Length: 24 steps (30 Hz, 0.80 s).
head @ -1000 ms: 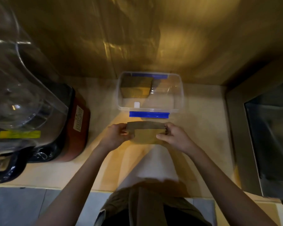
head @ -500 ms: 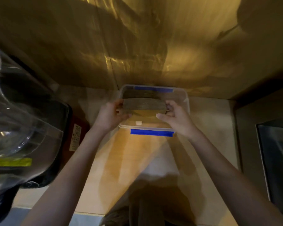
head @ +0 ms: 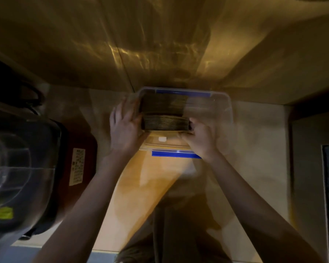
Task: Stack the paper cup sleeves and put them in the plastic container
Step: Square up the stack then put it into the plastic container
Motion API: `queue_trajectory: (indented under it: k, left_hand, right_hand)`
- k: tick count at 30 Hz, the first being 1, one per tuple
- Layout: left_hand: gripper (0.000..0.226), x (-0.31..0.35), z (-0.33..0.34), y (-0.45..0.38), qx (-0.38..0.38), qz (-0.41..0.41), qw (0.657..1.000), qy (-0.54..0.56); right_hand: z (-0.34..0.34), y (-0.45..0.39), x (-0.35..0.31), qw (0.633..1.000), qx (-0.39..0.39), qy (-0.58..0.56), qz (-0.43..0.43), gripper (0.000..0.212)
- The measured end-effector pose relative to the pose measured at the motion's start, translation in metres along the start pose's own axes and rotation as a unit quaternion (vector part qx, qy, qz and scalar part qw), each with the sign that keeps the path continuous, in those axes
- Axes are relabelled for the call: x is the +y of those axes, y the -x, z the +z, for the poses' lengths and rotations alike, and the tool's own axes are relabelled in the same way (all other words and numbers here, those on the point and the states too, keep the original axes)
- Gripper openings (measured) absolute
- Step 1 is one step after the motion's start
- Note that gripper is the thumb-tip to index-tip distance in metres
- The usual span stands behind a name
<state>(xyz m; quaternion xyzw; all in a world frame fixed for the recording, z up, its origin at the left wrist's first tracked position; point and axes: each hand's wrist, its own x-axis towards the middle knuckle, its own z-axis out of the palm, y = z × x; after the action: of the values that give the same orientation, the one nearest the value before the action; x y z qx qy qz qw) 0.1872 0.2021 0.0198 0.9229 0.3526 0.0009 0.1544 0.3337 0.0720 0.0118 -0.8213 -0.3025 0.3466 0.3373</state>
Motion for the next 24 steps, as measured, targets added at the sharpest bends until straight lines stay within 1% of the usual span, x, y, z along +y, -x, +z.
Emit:
queue_trajectory:
  k: [5,10,13,15,16,17,18,19,20,22,24]
  left_hand:
    - [0.067,0.001,0.008,-0.006,-0.016,-0.023,0.999,-0.025]
    - [0.074,0.000,0.006,-0.006,0.015,-0.022,0.999,-0.025]
    - [0.078,0.002,0.009,-0.006,-0.028,-0.025,0.999,-0.017]
    - [0.077,0.003,0.011,-0.006,-0.047,-0.032,0.998,-0.010]
    - [0.077,0.003,0.011,-0.007,-0.053,-0.040,0.998,-0.003]
    - [0.076,0.004,0.012,-0.007,-0.058,-0.050,0.997,0.006]
    - [0.076,0.004,0.013,-0.007,-0.063,-0.059,0.996,0.020]
    - [0.076,0.006,0.014,-0.007,-0.069,-0.066,0.995,0.039]
    - [0.076,0.007,0.015,-0.006,-0.073,-0.074,0.993,0.062]
    - [0.076,0.011,0.017,-0.005,-0.074,-0.087,0.988,0.100]
    - [0.075,0.013,0.018,-0.005,-0.067,-0.090,0.987,0.114]
  right_hand:
    - [0.009,-0.009,0.000,1.000,-0.020,0.003,0.023,0.034]
    - [0.011,-0.012,0.003,0.999,-0.030,0.008,0.033,0.039]
    - [0.011,-0.012,0.002,0.997,-0.069,0.018,0.024,0.046]
    - [0.011,-0.012,0.000,0.995,-0.092,-0.024,0.033,0.050]
    - [0.009,-0.012,-0.002,0.991,-0.086,-0.083,0.052,0.048]
    - [0.008,-0.015,-0.003,0.979,-0.066,-0.171,0.086,0.043]
    - [0.007,-0.018,-0.006,0.952,-0.037,-0.271,0.136,0.037]
    - [0.006,-0.021,-0.009,0.916,-0.008,-0.353,0.191,0.031]
    - [0.007,-0.023,-0.013,0.884,0.010,-0.403,0.238,0.029]
    - [0.014,-0.026,-0.019,0.851,0.004,-0.438,0.289,0.035]
    - [0.023,-0.024,-0.023,0.838,-0.022,-0.459,0.294,0.039]
